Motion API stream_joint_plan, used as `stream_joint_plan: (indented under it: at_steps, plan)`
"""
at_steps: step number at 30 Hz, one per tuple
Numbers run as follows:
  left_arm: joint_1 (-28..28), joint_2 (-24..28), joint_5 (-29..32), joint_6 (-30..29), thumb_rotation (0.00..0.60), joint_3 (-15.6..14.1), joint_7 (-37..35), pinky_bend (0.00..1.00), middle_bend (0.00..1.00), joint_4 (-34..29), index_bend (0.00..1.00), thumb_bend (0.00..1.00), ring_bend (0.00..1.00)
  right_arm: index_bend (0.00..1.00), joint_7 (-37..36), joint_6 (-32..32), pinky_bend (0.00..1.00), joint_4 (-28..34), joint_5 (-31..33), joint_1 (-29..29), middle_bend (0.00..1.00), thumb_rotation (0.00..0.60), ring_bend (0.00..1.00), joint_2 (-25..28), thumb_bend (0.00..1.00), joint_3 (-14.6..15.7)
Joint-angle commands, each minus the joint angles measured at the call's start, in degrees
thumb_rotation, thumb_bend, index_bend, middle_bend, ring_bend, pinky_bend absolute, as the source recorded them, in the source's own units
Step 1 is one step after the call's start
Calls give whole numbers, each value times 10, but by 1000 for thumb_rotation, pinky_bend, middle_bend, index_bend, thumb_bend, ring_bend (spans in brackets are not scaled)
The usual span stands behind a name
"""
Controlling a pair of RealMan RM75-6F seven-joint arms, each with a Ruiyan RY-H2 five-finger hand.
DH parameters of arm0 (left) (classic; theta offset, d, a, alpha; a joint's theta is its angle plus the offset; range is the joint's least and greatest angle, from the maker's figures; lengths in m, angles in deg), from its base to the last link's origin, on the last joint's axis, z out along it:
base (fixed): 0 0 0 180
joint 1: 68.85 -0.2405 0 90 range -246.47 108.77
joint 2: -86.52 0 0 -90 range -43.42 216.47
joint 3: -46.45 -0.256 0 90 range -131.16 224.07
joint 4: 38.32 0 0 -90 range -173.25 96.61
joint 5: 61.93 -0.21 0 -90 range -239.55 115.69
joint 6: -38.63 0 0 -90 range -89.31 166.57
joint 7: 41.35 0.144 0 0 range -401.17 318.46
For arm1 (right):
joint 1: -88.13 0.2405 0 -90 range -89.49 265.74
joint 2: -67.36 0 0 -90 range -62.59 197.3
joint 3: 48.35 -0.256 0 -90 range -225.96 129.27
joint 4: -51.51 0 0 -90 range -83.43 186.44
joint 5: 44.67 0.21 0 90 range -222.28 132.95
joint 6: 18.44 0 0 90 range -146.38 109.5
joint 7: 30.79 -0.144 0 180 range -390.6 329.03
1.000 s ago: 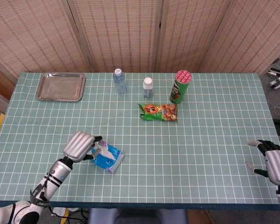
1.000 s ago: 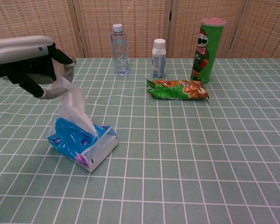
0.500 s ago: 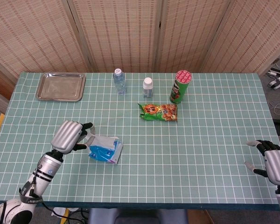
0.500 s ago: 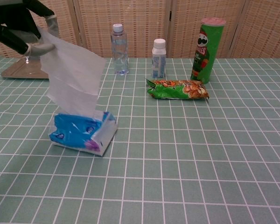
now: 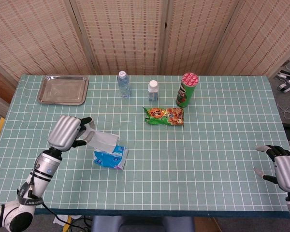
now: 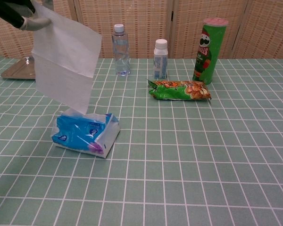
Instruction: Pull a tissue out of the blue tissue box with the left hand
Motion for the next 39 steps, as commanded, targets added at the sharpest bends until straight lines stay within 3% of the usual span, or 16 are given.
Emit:
stream_joint_plan:
  at_steps: [1, 7, 11, 14, 17, 19, 22, 26, 30, 39]
  plan:
    - [17, 2, 30, -3, 600, 23, 14, 1000, 1000, 2, 766, 464, 1000, 329, -2, -2, 424, -1, 1, -1, 390, 600, 307, 0, 114, -1]
    - [40, -24, 73, -10, 600, 42, 27, 1000, 1000, 26, 762, 464, 1000, 329, -5, 0, 424, -2, 1, 0, 390, 600, 307, 1, 114, -1]
    - [56, -54, 102, -7, 600, 34, 56, 1000, 1000, 59, 713, 463, 1000, 329, -5, 0, 424, -2, 0, 0, 390, 600, 307, 1, 115, 0]
    - [69, -69, 124, 9, 600, 17, 89, 1000, 1000, 84, 516, 428, 989, 329, -4, 0, 424, -2, -1, 0, 390, 600, 307, 1, 115, 0]
    - [83, -85, 162, 20, 600, 5, 125, 1000, 1000, 108, 321, 223, 973, 329, -2, 2, 424, -2, 0, 1, 391, 600, 307, 1, 115, 0]
    - [95, -93, 199, 24, 600, -2, 161, 1000, 1000, 122, 231, 128, 968, 329, 1, 4, 424, -1, 0, 1, 391, 600, 307, 0, 115, 1]
    - [106, -101, 234, 22, 600, -5, 190, 1000, 1000, 129, 126, 74, 966, 329, 3, 4, 424, 0, -1, 2, 393, 600, 307, 0, 115, 2]
    - [92, -95, 217, 2, 600, -15, 179, 1000, 1000, 114, 112, 72, 965, 329, 2, 2, 424, 0, 0, 1, 398, 600, 308, 0, 114, 1]
    - [59, -74, 159, -33, 600, -40, 159, 1000, 1000, 80, 163, 71, 953, 329, 2, 4, 424, 0, 1, 1, 400, 600, 308, 0, 115, 1]
    - [-42, 6, 49, -70, 600, -143, 119, 1000, 888, 10, 255, 72, 818, 329, 18, 6, 424, 3, 4, 2, 402, 600, 308, -5, 114, 1]
